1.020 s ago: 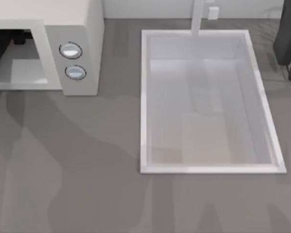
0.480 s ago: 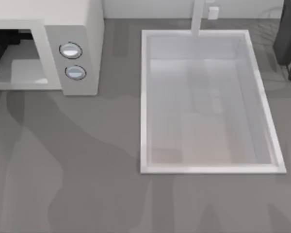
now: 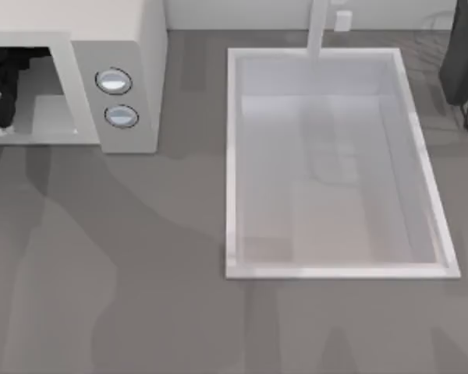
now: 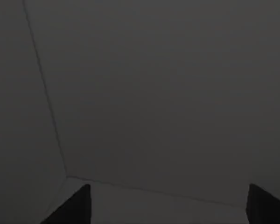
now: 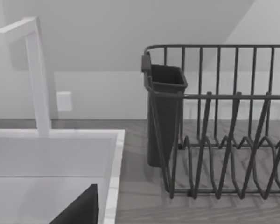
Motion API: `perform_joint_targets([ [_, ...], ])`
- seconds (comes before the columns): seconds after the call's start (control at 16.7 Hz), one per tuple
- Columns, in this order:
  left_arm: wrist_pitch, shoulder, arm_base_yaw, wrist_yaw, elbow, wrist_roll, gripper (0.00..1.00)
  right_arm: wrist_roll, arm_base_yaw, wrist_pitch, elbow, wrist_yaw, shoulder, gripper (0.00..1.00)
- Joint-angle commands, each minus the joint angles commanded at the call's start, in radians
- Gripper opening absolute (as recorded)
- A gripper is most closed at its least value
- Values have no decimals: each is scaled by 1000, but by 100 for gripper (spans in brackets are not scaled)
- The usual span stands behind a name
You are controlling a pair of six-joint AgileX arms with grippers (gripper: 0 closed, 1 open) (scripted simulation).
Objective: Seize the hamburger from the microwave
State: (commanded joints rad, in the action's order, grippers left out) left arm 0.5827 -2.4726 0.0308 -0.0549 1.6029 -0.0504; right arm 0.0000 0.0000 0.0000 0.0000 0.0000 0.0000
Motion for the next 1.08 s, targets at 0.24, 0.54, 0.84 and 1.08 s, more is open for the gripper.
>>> perform_joint_targets([
  [0.24, -52, 334, -110, 102, -291, 44, 0, 0, 0, 0, 0, 0, 0, 100],
  [0.54, -121, 760, -253, 236, -671, 102, 0, 0, 0, 0, 0, 0, 0, 100],
  [0.84, -161, 956, -338, 315, -865, 136, 0, 0, 0, 0, 0, 0, 0, 100],
  [1.08, -163, 962, -341, 318, -872, 137, 0, 0, 0, 0, 0, 0, 0, 100],
])
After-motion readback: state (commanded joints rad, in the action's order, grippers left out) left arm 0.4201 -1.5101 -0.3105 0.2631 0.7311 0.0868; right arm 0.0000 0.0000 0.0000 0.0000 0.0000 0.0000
